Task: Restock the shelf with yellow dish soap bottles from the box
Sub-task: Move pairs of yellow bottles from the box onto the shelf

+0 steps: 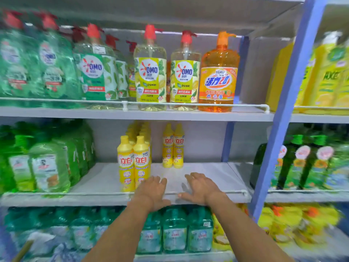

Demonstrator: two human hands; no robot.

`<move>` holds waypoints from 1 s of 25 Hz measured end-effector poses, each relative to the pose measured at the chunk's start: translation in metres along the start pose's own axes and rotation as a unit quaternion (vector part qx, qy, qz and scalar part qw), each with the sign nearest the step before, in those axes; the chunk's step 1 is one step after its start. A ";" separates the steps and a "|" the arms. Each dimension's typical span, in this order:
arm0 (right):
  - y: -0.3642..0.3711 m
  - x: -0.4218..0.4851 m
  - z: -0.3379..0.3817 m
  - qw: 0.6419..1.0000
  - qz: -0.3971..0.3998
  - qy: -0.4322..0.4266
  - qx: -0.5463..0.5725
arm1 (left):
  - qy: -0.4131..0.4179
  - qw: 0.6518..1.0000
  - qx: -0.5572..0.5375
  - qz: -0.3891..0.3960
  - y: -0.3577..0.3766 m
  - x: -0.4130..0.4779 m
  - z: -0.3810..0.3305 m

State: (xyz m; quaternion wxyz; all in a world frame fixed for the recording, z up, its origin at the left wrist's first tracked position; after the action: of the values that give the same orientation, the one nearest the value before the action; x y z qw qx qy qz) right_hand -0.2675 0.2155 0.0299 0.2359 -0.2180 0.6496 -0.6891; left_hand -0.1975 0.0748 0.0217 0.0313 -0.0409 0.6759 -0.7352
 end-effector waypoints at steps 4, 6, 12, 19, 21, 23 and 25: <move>0.017 -0.060 0.059 0.999 -0.012 -0.020 -0.028 | -0.022 1.000 0.004 -0.002 0.014 -0.092 0.029; 0.037 -0.085 0.094 0.999 -0.003 -0.034 -0.029 | -0.042 0.999 -0.001 0.014 0.034 -0.135 0.045; 0.118 -0.129 0.162 0.998 0.044 -0.045 -0.012 | -0.087 0.993 -0.030 0.069 0.105 -0.226 0.069; 0.259 -0.171 0.155 0.983 0.182 -0.022 0.015 | -0.104 0.970 -0.122 0.184 0.238 -0.269 0.048; 0.306 -0.178 0.139 0.975 0.222 -0.012 0.018 | -0.101 0.960 -0.149 0.215 0.282 -0.271 0.035; 0.349 -0.183 0.125 0.967 0.253 -0.004 0.028 | -0.104 0.949 -0.168 0.247 0.325 -0.271 0.023; 0.390 -0.182 0.111 0.957 0.286 0.003 0.038 | -0.113 0.935 -0.181 0.282 0.369 -0.267 0.012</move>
State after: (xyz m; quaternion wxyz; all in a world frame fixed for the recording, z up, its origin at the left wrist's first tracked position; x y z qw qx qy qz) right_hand -0.0392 0.2205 -0.3512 0.4295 -0.0118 0.6585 -0.6178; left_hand 0.0663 0.0589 -0.3500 0.3054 0.0638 0.7736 -0.5516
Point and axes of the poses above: each hand's wrist, its own x-axis towards the middle knuckle, its own y-axis out of the palm, z = x × y, the point moved 9 cm from there along x, towards the middle knuckle
